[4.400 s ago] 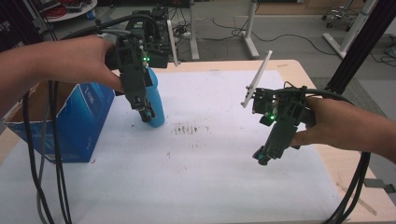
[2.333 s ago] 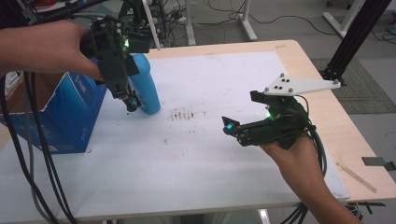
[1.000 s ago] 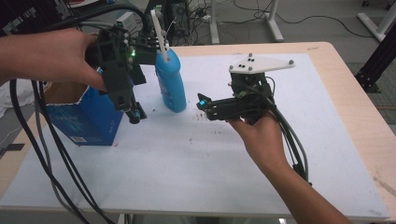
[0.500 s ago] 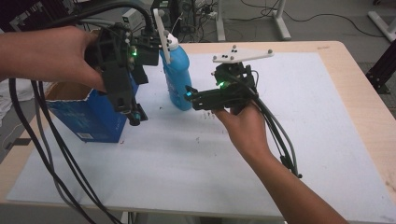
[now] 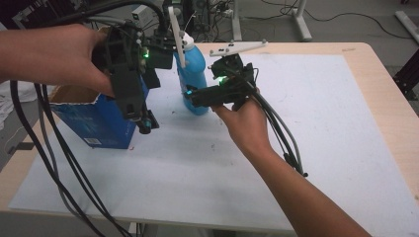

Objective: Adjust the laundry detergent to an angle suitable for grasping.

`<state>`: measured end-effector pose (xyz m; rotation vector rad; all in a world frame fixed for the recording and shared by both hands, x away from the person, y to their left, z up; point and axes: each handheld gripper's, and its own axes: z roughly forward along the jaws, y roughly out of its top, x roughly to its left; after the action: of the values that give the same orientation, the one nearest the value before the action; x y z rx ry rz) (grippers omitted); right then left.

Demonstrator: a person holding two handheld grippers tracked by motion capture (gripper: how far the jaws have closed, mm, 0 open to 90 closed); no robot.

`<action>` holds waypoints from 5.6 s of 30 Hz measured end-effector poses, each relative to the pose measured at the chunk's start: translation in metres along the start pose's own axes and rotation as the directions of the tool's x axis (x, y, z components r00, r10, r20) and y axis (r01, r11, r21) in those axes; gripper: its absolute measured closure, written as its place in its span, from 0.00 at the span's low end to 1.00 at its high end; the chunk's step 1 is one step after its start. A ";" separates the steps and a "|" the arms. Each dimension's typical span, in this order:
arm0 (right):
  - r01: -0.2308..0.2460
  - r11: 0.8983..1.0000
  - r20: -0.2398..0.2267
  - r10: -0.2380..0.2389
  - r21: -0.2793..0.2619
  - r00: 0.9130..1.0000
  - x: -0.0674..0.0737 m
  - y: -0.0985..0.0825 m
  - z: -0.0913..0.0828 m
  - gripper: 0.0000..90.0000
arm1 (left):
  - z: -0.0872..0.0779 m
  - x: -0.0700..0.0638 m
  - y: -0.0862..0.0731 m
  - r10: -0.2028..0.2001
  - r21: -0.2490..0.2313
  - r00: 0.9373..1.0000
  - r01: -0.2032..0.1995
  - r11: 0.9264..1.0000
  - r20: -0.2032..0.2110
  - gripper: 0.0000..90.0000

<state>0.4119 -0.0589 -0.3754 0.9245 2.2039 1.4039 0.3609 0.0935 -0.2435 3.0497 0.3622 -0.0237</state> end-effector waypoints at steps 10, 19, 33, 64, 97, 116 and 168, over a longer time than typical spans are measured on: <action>-0.022 0.999 -0.001 0.023 0.024 1.000 0.002 0.006 0.018 0.02 | 0.000 0.001 -0.003 -0.008 -0.002 1.000 0.008 1.000 0.002 0.08; -0.049 0.998 0.000 0.049 0.042 0.999 0.002 0.005 0.036 0.03 | 0.001 0.002 -0.007 -0.013 0.001 1.000 0.013 1.000 0.001 0.08; -0.053 0.998 -0.021 0.054 0.016 0.998 0.003 0.004 0.043 0.18 | 0.002 0.002 -0.008 -0.007 -0.001 1.000 0.007 1.000 0.001 0.08; -0.075 0.997 0.000 0.075 -0.004 0.997 0.005 0.008 0.048 0.44 | 0.003 0.004 -0.011 -0.014 -0.006 1.000 0.014 1.000 0.007 0.08; 0.083 0.996 -0.092 -0.079 0.044 0.993 -0.028 0.026 -0.025 0.49 | 0.004 0.000 0.001 -0.003 -0.018 1.000 0.003 1.000 -0.001 0.08; 0.147 0.987 -0.297 -0.123 0.060 0.947 -0.079 0.003 -0.073 0.49 | 0.008 0.000 0.019 0.019 -0.018 1.000 -0.019 1.000 0.002 0.08; 0.274 0.962 -0.608 -0.216 0.002 0.764 -0.084 -0.023 -0.049 0.49 | 0.016 0.005 0.014 -0.013 -0.003 1.000 0.013 1.000 0.013 0.08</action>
<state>0.4349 -0.1565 -0.3779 0.1774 2.7373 1.6346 0.3687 0.0796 -0.2586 3.0427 0.3815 -0.0433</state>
